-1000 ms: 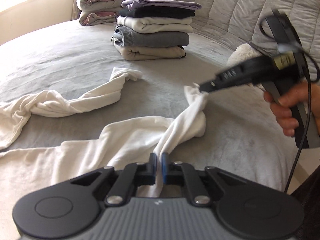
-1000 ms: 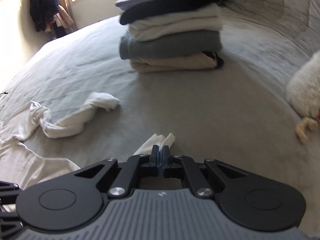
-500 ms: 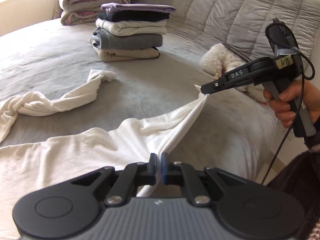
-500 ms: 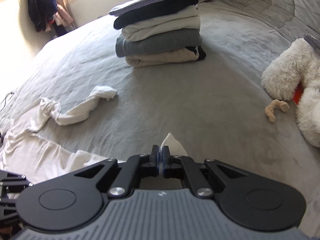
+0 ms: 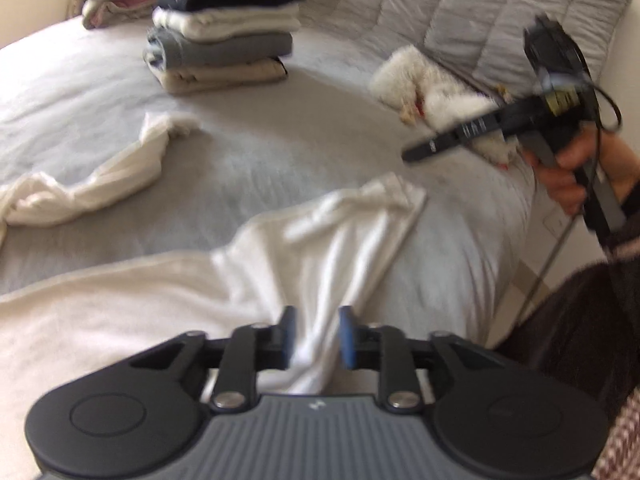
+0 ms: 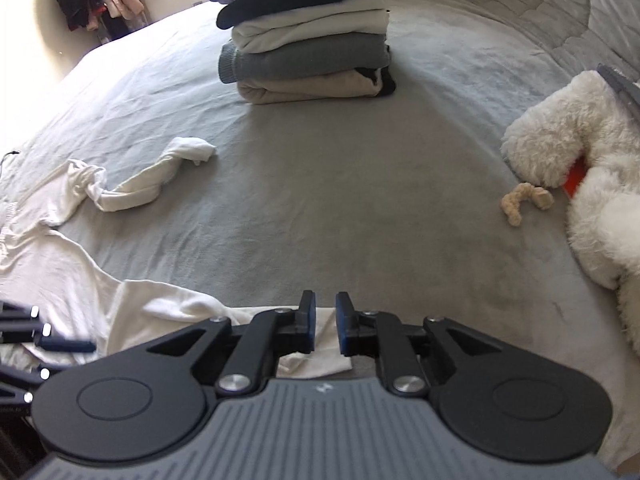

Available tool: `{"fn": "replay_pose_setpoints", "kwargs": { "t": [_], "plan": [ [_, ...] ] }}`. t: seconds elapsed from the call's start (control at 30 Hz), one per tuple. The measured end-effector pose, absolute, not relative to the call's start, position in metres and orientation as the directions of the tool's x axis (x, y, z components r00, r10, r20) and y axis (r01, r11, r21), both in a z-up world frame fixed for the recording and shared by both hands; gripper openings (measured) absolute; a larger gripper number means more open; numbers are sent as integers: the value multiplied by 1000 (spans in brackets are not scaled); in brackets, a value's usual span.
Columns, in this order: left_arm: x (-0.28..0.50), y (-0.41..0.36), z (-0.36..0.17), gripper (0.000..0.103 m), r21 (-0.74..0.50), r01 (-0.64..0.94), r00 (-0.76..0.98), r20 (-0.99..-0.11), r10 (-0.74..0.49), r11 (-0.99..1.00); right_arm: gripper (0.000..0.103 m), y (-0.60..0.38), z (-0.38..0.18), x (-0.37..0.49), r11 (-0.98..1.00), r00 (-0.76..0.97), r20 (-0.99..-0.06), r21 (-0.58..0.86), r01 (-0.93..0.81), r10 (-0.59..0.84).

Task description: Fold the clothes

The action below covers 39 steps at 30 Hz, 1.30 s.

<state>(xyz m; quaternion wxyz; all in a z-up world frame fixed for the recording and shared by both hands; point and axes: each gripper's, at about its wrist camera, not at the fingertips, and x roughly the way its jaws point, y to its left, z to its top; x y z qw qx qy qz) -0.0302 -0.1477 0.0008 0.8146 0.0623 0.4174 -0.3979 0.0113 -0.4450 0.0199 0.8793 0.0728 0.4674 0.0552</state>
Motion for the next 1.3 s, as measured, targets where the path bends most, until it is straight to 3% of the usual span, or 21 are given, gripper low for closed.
{"fn": "replay_pose_setpoints", "kwargs": {
  "t": [0.07, 0.13, 0.23, 0.5, 0.7, 1.03, 1.1, 1.17, 1.3],
  "plan": [
    [-23, -158, 3, 48, -228, 698, 360, -708, -608, 679, 29, -444, 21, 12, 984, 563, -810, 179, -24, 161],
    [-15, -176, 1, 51, -244, 713, 352, -686, -637, 657, 30, -443, 22, 13, 984, 568, -808, 177, -22, 159],
    [-7, -206, -8, 52, -228, 746, 343, -675, -653, 626, 30, -441, 20, 12, 984, 556, -814, 170, -46, 167],
    [-2, -264, -26, 51, -45, 822, 385, -691, -611, 568, 30, -446, 5, 0, 980, 515, -834, 166, -110, 199],
    [18, -279, -30, 41, -52, 782, 426, -682, -595, 621, 30, -456, -3, -7, 975, 500, -837, 182, -127, 222],
    [56, -279, -28, 41, -212, 730, 347, -704, -620, 649, 31, -457, -8, -6, 953, 484, -821, 259, -156, 302],
    [59, -281, -29, 37, -230, 736, 321, -710, -627, 637, 31, -455, -11, -5, 955, 480, -825, 256, -152, 298],
    [62, -282, -28, 23, -257, 743, 286, -713, -641, 618, 31, -454, -13, -5, 954, 482, -824, 254, -157, 299],
    [67, -285, -26, 23, -307, 760, 213, -714, -667, 572, 31, -459, -15, -7, 948, 488, -813, 285, -143, 318]
  ]
}}
